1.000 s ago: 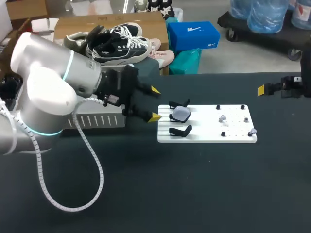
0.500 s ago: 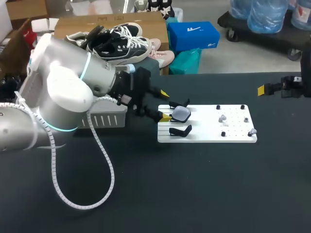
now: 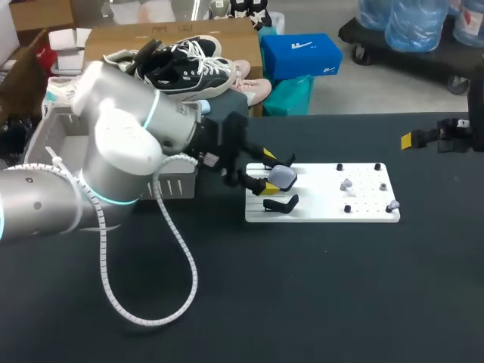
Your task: Pick up each earbud case from the left stands, insert the matching earbuds, close the lid, and place the case in the box.
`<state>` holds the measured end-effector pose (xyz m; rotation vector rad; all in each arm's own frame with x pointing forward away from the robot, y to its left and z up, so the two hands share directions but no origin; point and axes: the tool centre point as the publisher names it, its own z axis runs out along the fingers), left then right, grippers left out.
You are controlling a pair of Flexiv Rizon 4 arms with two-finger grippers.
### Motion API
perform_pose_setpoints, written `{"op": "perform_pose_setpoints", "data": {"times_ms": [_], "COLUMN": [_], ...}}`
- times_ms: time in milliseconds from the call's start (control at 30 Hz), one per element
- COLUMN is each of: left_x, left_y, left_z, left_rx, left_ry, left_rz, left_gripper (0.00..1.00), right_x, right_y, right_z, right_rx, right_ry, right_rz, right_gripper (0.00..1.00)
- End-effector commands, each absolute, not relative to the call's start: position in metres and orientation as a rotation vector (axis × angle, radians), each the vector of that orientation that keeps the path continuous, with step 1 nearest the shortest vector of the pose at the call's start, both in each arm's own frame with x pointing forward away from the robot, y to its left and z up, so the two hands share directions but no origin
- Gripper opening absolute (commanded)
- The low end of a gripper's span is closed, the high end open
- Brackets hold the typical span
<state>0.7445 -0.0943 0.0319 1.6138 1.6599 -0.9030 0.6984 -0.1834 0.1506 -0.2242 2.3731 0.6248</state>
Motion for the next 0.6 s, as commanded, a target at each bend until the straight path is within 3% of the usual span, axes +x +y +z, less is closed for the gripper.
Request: {"op": "perform_pose_setpoints", "data": {"times_ms": [33,600], "left_x": [0.753,0.755], "left_y": [-0.097,-0.098], "left_z": [0.027,0.016], "left_rx": [1.625,1.612], "left_ry": [1.666,1.693], "left_rz": [-0.928,-0.958], "left_gripper": [1.00,1.00], "right_x": [0.698,0.698], "right_y": [-0.184,-0.184], "right_z": [0.151,0.151], "right_rx": [-0.226,-0.226], "right_ry": [2.373,2.373], "right_rz": [0.625,0.625], "right_gripper": [1.00,1.00]}}
